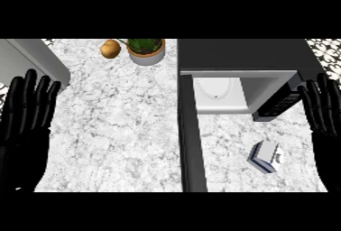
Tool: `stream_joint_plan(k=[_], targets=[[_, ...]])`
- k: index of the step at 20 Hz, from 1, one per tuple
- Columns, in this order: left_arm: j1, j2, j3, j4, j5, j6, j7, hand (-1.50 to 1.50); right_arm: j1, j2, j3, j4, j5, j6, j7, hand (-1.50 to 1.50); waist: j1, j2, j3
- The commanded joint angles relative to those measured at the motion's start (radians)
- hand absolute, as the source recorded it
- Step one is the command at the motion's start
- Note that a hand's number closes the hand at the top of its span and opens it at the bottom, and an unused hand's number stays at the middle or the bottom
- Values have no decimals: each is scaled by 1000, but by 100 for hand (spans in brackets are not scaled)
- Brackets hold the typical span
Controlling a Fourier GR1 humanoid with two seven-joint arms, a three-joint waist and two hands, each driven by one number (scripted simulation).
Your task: Pick up the milk, place it into the microwave and close the microwave
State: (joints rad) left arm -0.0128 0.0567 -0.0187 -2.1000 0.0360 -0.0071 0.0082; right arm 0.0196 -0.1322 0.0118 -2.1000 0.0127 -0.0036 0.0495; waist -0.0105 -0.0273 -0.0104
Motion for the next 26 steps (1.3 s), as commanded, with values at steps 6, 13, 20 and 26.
stream_joint_plan(k=[6, 13, 20, 26], targets=[[60, 17, -45, -75, -127, 26, 37, -150, 19, 129, 59, -56, 248, -313, 25, -150, 10, 25, 10], [246, -56, -134, -162, -19, 69, 87, -150, 113, 132, 419, -68, 160, -405, 27, -150, 14, 25, 10], [341, 3, -21, -221, 117, -27, 38, -150, 104, 132, 404, -84, 271, -508, 64, -150, 13, 26, 10], [526, -7, -59, -251, 103, -92, -80, -150, 146, 117, 324, -20, 256, -516, 12, -150, 16, 25, 10]])
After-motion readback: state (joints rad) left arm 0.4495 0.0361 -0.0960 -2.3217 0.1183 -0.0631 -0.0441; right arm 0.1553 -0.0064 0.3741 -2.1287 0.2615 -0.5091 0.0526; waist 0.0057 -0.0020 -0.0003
